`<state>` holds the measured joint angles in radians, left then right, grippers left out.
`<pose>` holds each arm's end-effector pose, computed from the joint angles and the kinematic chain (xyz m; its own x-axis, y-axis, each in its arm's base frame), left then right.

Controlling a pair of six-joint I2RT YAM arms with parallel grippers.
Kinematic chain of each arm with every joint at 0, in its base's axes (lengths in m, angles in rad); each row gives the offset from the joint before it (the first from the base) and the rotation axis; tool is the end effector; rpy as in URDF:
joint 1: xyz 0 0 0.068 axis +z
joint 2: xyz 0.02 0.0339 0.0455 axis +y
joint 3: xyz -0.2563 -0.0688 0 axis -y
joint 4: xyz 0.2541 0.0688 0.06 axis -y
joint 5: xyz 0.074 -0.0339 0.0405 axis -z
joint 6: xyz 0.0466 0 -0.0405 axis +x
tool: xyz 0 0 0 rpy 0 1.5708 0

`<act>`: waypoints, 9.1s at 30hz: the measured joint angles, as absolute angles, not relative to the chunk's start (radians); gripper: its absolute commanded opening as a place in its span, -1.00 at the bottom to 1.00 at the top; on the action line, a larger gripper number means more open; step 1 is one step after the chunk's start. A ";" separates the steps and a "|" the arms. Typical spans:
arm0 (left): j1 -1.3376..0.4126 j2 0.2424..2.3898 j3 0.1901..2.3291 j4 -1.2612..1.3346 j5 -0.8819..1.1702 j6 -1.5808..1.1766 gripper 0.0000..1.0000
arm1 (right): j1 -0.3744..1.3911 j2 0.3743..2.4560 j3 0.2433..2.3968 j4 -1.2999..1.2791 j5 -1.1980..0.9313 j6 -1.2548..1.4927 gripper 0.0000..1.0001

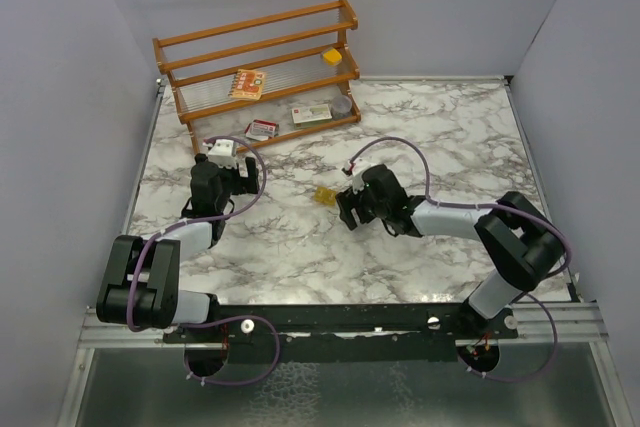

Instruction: Sort the pills into containers

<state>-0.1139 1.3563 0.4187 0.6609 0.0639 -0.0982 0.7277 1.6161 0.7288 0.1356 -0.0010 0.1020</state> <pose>0.2779 -0.0348 0.1617 -0.2872 -0.0656 -0.9556 0.1470 0.9828 -0.1117 0.2439 0.2173 0.1281 -0.5750 -0.3759 -0.7267 -0.6103 0.7886 0.0751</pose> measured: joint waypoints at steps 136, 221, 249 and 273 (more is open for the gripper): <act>-0.349 1.336 0.435 0.980 0.738 -1.020 0.39 | 0.878 1.262 0.865 -0.149 0.019 -0.023 -0.99; -0.346 1.431 0.535 0.995 0.778 -1.194 -1.00 | 0.910 1.053 0.836 -0.160 0.097 -0.077 0.01; -0.335 1.404 0.526 0.992 0.801 -1.214 -1.00 | 0.919 1.079 0.781 -0.074 0.275 -0.080 -0.42; -0.333 1.391 0.515 0.995 0.822 -1.222 -0.67 | 0.919 1.089 0.778 0.017 0.242 -0.067 -0.98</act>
<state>-0.3328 1.3911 0.5152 0.9947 0.8223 -1.2217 0.9192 1.0893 0.7784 0.0170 0.2424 -0.0669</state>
